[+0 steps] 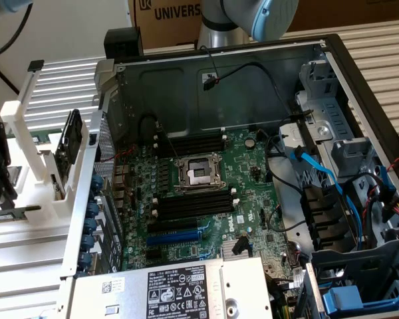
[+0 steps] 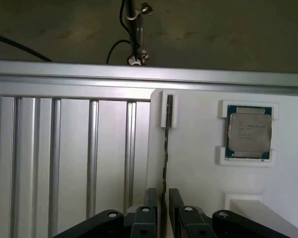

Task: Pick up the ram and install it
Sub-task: 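Pick up the ram and move it above insertion slot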

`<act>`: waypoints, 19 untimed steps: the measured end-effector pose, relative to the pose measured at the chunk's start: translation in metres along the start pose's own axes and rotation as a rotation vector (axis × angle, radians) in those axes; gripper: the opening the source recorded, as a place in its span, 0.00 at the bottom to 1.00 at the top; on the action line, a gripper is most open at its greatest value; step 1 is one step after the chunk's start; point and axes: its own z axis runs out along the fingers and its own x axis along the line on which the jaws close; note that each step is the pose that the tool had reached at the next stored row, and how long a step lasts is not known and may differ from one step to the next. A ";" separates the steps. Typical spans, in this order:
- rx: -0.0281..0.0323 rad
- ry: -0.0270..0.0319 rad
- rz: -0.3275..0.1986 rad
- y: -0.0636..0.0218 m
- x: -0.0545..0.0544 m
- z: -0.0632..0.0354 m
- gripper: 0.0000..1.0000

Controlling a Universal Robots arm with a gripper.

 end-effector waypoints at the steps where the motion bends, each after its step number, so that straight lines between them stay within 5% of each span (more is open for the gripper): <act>1: 0.0057 0.0001 0.003 0.0001 -0.001 0.0011 0.24; 14: 0.0423 0.0000 0.019 0.0090 -0.001 0.0139 0.24; 19: 0.0489 -0.0036 0.025 0.0089 -0.001 0.0195 0.24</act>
